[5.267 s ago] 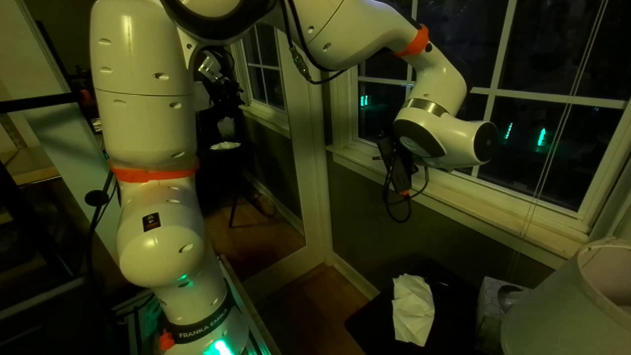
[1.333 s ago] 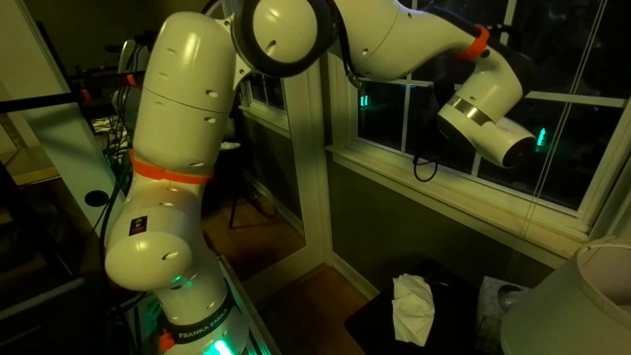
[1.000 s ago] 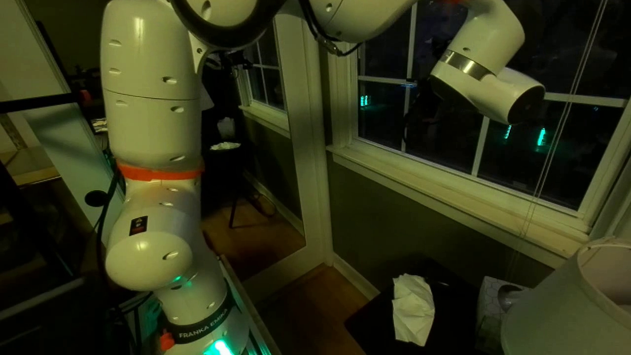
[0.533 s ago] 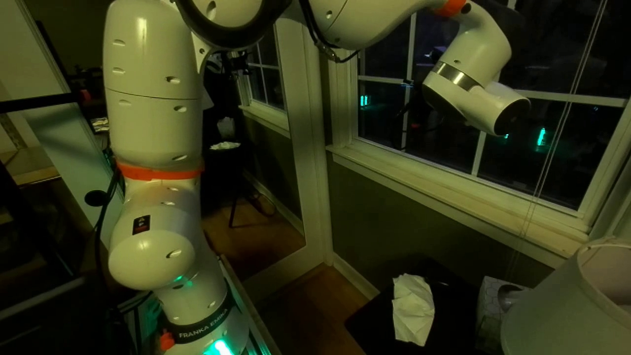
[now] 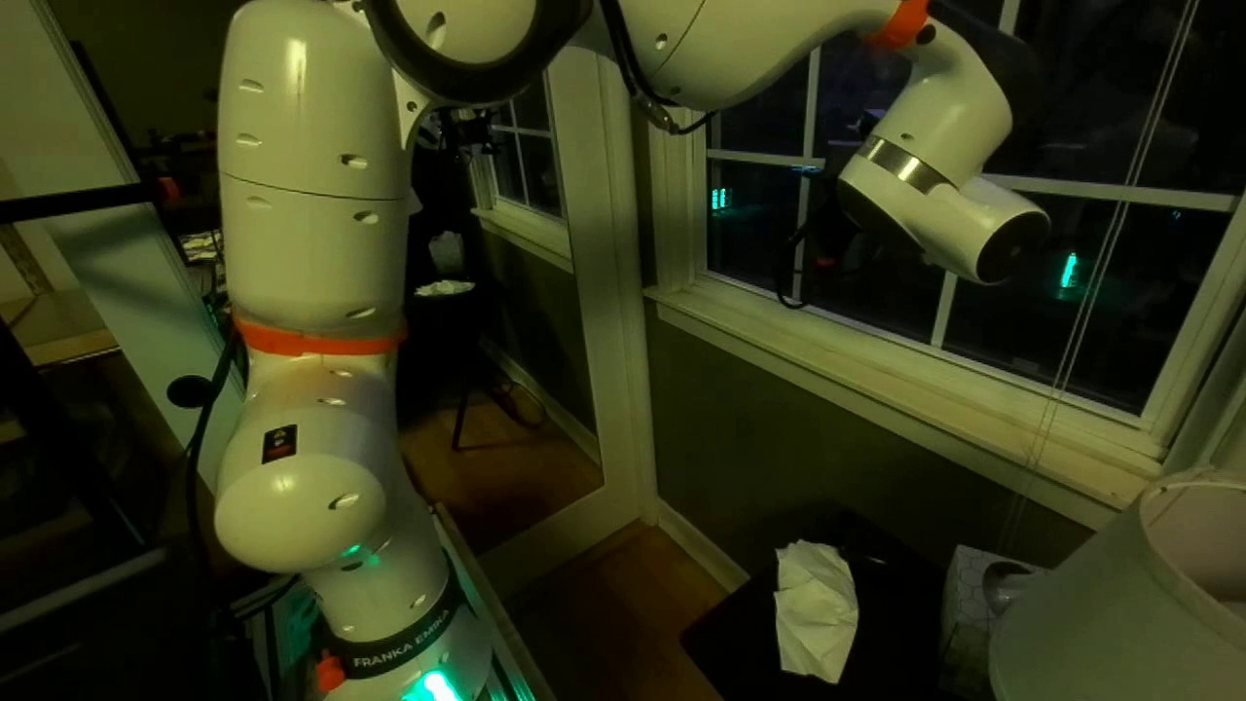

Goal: Open the window on the right.

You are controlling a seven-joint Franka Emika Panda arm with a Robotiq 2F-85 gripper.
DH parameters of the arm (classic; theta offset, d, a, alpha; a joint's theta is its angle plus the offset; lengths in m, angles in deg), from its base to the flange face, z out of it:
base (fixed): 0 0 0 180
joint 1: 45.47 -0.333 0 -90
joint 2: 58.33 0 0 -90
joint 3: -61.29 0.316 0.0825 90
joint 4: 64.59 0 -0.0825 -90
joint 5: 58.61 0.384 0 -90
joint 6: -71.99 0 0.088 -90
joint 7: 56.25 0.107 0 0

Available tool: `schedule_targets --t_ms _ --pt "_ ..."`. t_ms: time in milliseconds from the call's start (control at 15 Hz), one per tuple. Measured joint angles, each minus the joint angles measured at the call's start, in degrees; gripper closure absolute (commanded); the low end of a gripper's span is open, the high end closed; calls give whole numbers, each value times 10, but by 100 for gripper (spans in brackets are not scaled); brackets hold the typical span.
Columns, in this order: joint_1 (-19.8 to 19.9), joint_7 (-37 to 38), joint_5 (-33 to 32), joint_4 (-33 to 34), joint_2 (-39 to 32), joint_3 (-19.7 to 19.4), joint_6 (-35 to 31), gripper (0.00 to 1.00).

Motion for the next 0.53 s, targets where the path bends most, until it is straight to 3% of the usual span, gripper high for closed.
schedule_targets --t_ms 533 --pt "-29 -49 3 44 -127 2 -84 0"
